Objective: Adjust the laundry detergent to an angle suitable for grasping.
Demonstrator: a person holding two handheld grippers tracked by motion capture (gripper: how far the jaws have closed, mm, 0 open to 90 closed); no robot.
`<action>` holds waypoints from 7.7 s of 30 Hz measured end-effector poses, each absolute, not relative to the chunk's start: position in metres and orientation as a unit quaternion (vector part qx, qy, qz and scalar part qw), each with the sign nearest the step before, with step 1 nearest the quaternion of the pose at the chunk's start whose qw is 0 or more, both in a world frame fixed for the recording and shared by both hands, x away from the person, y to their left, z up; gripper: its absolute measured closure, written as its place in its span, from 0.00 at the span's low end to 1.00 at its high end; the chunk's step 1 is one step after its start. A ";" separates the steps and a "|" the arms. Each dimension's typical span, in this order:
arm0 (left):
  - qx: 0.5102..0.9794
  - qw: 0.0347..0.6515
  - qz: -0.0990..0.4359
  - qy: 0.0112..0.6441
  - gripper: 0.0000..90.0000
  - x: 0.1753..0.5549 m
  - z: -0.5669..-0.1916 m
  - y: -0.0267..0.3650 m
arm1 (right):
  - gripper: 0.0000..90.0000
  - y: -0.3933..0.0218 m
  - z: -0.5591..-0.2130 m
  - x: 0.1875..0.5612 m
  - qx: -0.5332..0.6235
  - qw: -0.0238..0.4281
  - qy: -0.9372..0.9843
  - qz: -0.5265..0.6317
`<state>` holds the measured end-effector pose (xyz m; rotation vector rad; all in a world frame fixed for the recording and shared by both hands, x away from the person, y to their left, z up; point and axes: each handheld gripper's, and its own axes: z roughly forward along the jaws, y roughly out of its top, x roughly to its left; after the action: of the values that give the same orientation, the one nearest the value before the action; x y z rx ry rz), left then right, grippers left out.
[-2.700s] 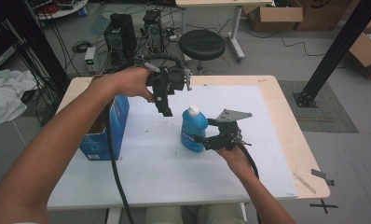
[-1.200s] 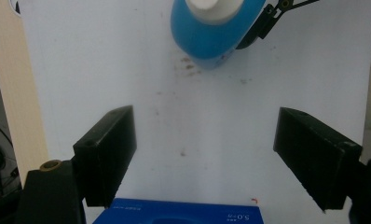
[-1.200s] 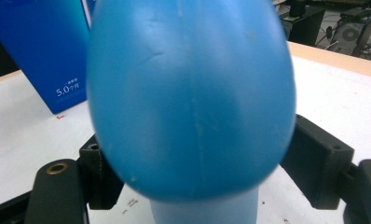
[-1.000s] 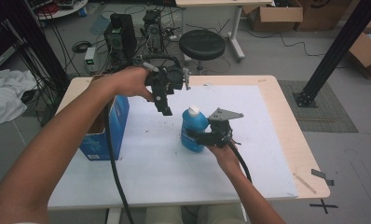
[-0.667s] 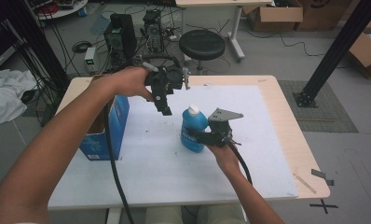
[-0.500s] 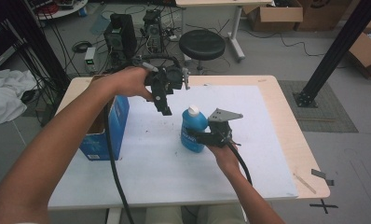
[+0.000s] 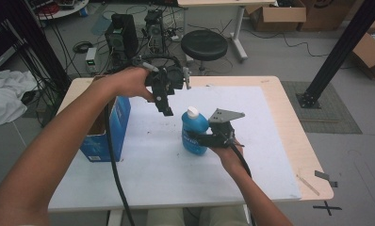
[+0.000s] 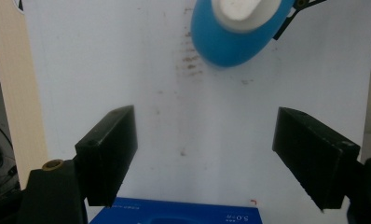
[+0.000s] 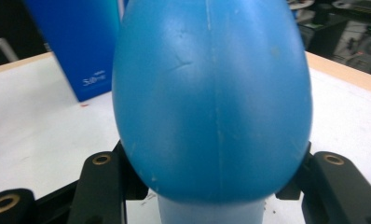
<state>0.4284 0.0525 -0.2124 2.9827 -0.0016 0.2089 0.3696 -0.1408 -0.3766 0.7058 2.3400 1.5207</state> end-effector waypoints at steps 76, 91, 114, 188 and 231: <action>0.995 0.067 0.069 0.015 0.25 0.429 -0.214 0.053 | 0.47 -0.151 -0.387 0.360 0.026 -0.040 0.848 0.528; 0.995 0.067 0.069 0.020 0.25 0.430 -0.214 0.056 | 0.37 -0.153 -0.384 0.360 0.038 -0.045 0.844 0.533; 0.995 0.068 0.069 0.022 0.25 0.431 -0.213 0.055 | 0.28 -0.165 -0.381 0.359 0.057 -0.046 0.841 0.536; 0.994 0.081 0.068 0.036 0.24 0.430 -0.211 0.046 | 0.18 -0.316 -0.312 0.366 0.200 0.049 0.940 0.271; 0.994 0.083 0.063 0.031 0.24 0.443 -0.207 0.003 | 0.19 -0.315 -0.311 0.365 0.197 0.048 0.942 0.267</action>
<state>0.4426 0.0027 -0.2067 2.9689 0.0925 0.1873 0.3648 -0.3145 -0.3111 0.5994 2.8725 0.8152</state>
